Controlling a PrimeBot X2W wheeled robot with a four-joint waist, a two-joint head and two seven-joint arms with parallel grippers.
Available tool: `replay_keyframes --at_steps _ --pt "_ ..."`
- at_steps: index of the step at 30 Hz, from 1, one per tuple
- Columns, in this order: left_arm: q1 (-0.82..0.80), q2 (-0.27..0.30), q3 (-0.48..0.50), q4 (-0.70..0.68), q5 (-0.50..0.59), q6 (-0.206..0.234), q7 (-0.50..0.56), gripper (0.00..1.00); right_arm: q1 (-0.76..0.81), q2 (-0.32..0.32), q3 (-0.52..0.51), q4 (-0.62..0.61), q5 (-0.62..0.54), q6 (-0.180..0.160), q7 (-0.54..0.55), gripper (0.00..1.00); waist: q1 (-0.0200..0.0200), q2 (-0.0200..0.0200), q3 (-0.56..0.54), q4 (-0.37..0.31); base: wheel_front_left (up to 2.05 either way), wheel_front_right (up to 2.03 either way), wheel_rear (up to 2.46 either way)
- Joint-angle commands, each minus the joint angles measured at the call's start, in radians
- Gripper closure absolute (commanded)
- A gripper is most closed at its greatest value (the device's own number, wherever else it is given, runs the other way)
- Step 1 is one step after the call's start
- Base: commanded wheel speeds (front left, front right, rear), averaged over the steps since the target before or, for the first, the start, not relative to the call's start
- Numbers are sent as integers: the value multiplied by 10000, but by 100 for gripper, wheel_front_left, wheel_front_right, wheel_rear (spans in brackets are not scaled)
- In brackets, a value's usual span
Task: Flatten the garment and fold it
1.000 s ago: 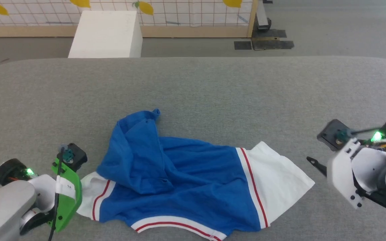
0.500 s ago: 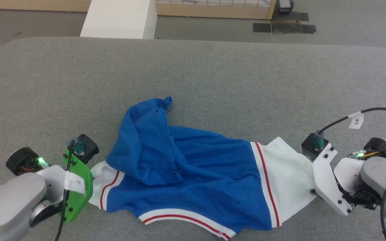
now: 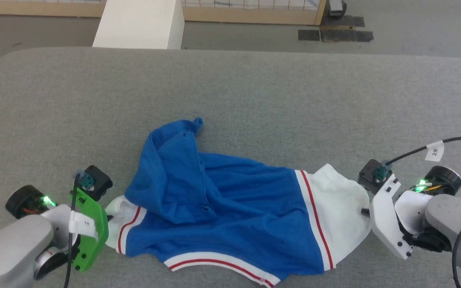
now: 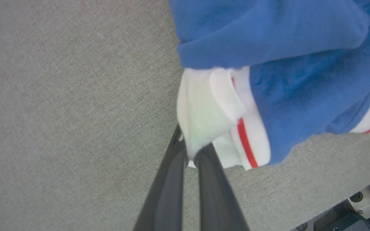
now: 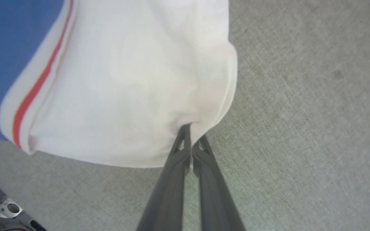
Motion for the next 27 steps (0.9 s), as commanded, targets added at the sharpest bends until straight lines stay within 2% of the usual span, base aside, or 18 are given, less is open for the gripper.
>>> replay_keyframes --at_steps 1,8,11,13,16,20,27 --pt "202 30 90 -28 -188 95 -141 100 147 104 63 -127 -8 -13 -429 100 0 0 -387 -122 0 0 0" --pt "662 546 820 -1243 -1077 229 -1288 100 507 -712 -1074 -1343 402 -13 -2498 100 0 0 -1362 -213 0 0 0" --pt "617 917 1352 -2188 -1499 327 -1805 100 683 -1236 -1921 -2209 679 -13 -3083 100 0 0 -1686 -250 0 0 0" --pt "385 1233 1578 -2731 -1348 420 -1943 100 712 -1505 -2554 -2670 726 -13 -3393 100 0 0 -1828 -285 0 0 0" --pt "12 1380 1990 -3372 -1465 473 -2127 100 754 -1701 -3538 -3164 884 -13 -3704 100 0 0 -1997 -318 0 0 0" --pt "-682 1317 2529 -3683 -1682 329 -2260 100 633 -1622 -4909 -3436 914 -13 -3910 100 0 0 -2081 -402 0 0 0" --pt "-2130 684 3224 -2990 -1809 -30 -2489 100 -178 -751 -7047 -2890 972 -13 -3767 100 0 0 -1694 -573 0 0 0"
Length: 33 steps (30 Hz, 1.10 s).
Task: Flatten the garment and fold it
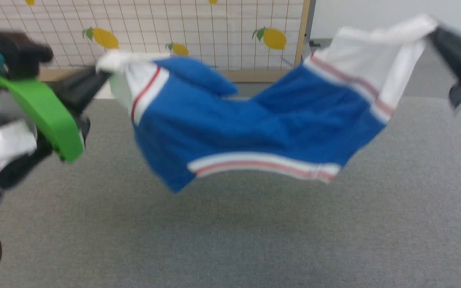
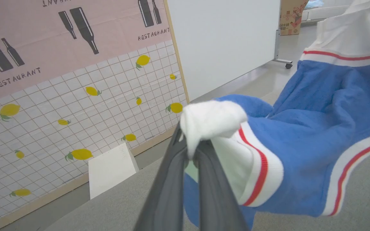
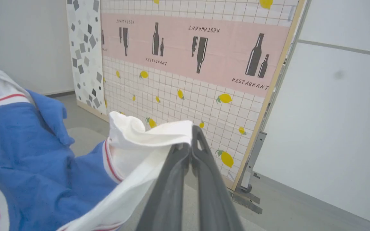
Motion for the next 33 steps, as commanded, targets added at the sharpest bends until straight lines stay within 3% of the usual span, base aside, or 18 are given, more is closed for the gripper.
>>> replay_keyframes --at_steps 1,15,25,33 --pt "-376 -199 143 164 -40 -76 -137 100 -322 243 -278 177 34 -17 46 100 0 -1 301 -73 0 0 0" --pt "-4841 -2165 786 3220 816 -316 -715 100 -4899 2384 -2259 3418 -2465 -17 766 100 0 -1 3206 -216 0 0 0" --pt "-8134 -2960 1169 4990 2208 -238 -1776 100 -8512 3072 -2870 5122 -4817 -17 420 100 0 -1 5729 -505 0 0 0" --pt "-9372 -3504 1572 6544 2444 -189 -2801 100 -10104 3517 -3183 6374 -5822 -17 -393 100 0 -1 6494 -443 0 0 0"
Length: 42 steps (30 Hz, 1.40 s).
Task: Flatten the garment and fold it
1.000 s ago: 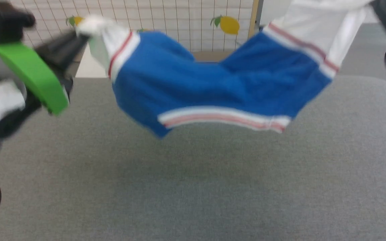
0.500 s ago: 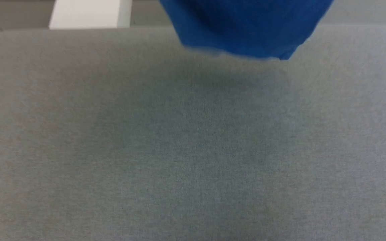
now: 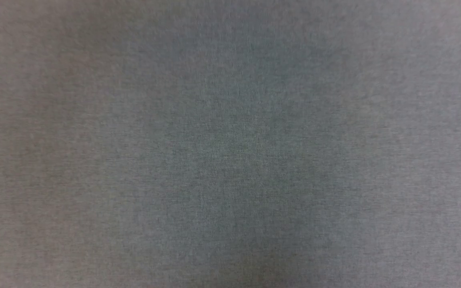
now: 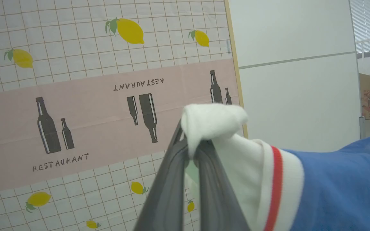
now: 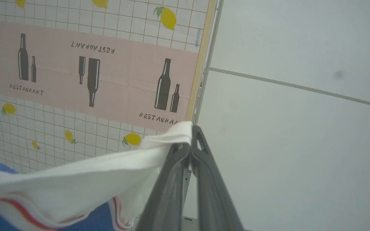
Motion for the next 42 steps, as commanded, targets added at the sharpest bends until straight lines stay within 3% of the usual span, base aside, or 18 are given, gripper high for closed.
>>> replay_keyframes --at_steps 1,7,13,17,23,35,42 --pt "-157 -53 58 180 -42 -1 -151 100 -168 103 0 176 -111 -17 -157 100 -3 0 732 -51 0 0 0" --pt "274 -146 72 790 -182 -82 -536 100 49 324 309 879 -66 -17 -697 100 -3 0 589 44 0 0 0" --pt "1944 -137 430 424 -178 -115 -684 100 1454 294 1305 952 647 -17 -1442 100 -3 0 -198 87 0 0 0" --pt "3982 28 1291 -368 280 -83 -690 100 2919 208 2003 773 1351 -17 -1848 100 -3 0 -941 35 0 0 0" --pt "7594 -43 2880 -1694 811 315 -691 100 5266 -201 2842 347 2323 -17 -2242 100 -3 0 -2064 115 0 0 0" --pt "14708 -911 5226 -3890 1677 780 -693 100 10475 -1296 3775 -1673 3495 -17 -2458 100 -3 0 -4314 173 0 0 0" --pt "17561 -1524 6246 -4209 1808 832 -693 100 13156 -1804 3684 -2778 3494 -17 -1890 100 -3 0 -5128 160 0 0 0"
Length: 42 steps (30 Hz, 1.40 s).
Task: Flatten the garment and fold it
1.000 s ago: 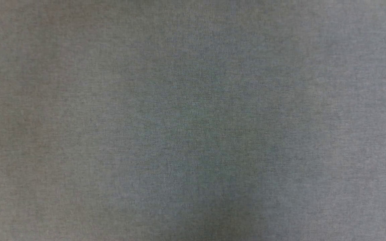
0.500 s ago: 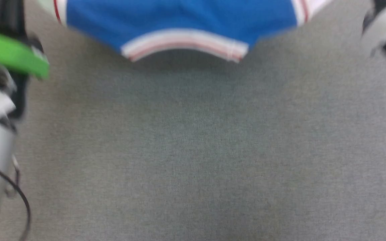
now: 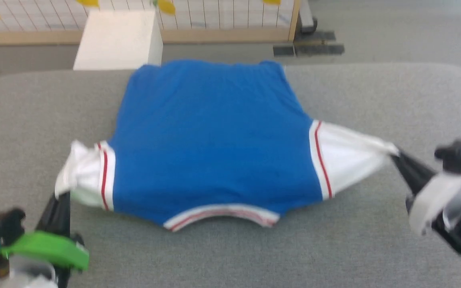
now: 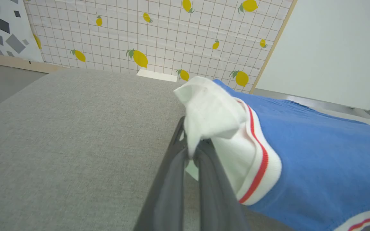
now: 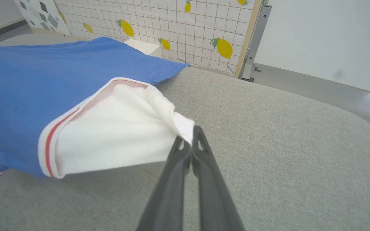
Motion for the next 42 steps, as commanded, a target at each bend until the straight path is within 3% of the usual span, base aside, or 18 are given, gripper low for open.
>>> replay_keyframes --at_steps 1,7,13,20,26,27,28,37,42 --pt "430 -89 158 -2 141 -35 -49 100 530 -156 -155 -213 70 -17 115 100 2 0 -758 24 0 0 0" --pt "1858 -540 526 219 226 -82 -49 100 2863 -461 -644 -1151 -30 -17 887 100 2 0 -1260 6 0 0 0" --pt "2922 -877 852 861 353 -115 -49 100 4875 -377 -1477 -1718 -241 -17 1466 100 2 0 -1432 17 0 0 0" --pt "3228 -1154 1141 1638 727 -336 -49 100 6746 90 -2187 -2171 -706 -17 2133 100 2 0 -1360 135 0 0 0" --pt "3111 -1587 1471 2032 1251 -610 -49 100 7379 655 -2433 -2558 -1292 -17 2299 100 2 0 -1198 144 0 0 0" --pt "3092 -1636 1508 2028 1311 -635 -49 100 7356 748 -2549 -2607 -1366 -17 2241 78 2 0 -1191 151 0 0 0" --pt "3070 -1688 1542 2008 1397 -669 -49 100 7320 856 -2692 -2660 -1472 -17 2199 0 2 0 -1189 163 0 0 0" --pt "2969 -1941 1395 1465 2202 -849 -49 100 6423 981 -4223 -4218 -2364 -17 1905 0 2 0 -1275 502 0 0 0" --pt "2697 -1954 1106 1035 2552 -890 -49 100 4822 733 -5208 -5356 -2799 -17 2535 0 2 0 -1036 912 0 0 0"
